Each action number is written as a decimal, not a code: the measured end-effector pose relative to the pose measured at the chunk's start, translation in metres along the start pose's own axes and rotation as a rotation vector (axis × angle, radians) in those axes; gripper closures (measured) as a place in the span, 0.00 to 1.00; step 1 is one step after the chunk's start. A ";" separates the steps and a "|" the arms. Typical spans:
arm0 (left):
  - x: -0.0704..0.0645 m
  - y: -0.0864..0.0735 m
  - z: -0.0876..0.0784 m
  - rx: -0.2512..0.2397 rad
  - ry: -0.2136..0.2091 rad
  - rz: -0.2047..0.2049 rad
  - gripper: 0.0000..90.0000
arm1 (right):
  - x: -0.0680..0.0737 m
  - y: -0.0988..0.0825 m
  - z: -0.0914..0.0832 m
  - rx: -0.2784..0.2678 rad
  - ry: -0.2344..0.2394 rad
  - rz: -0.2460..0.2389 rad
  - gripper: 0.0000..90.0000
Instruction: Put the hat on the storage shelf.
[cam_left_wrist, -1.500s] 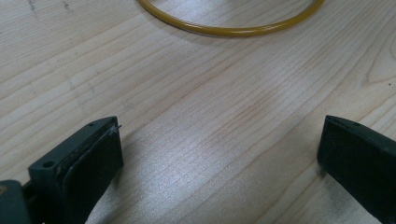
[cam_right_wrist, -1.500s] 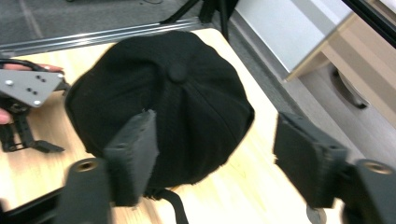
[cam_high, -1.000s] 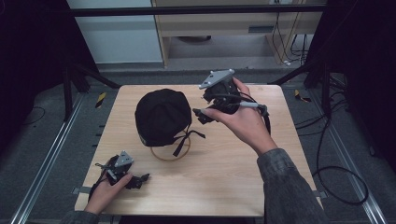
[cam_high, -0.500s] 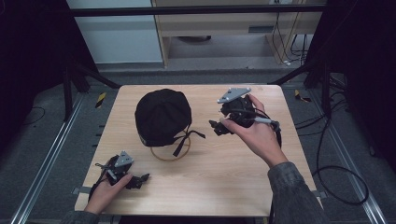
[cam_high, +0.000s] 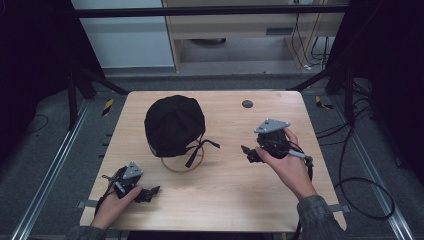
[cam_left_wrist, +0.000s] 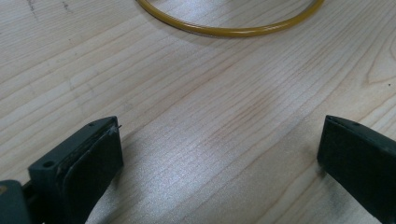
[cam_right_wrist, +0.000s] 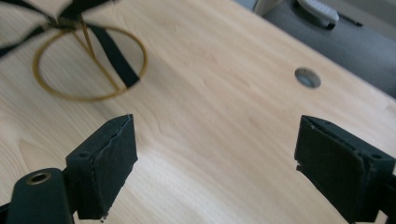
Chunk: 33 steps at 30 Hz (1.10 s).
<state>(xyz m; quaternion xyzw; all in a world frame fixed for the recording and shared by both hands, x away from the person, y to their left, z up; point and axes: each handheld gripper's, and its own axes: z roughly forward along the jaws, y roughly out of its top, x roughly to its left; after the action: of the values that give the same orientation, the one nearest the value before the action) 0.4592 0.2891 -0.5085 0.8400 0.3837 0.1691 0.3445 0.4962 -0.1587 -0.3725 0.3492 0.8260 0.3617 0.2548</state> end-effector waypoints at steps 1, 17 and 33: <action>0.000 0.000 0.000 0.000 0.000 0.000 0.00 | 0.001 -0.008 0.003 0.005 -0.003 0.009 0.15; 0.000 0.000 0.000 0.000 0.001 -0.001 0.00 | 0.002 -0.073 0.030 0.050 0.013 0.110 0.13; 0.000 0.000 0.000 0.000 0.001 -0.001 0.00 | 0.006 -0.115 0.059 0.138 0.027 0.204 0.11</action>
<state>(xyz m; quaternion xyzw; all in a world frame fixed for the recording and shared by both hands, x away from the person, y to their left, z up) 0.4591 0.2890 -0.5085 0.8396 0.3842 0.1693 0.3446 0.4875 -0.1859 -0.4985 0.4432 0.8126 0.3326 0.1809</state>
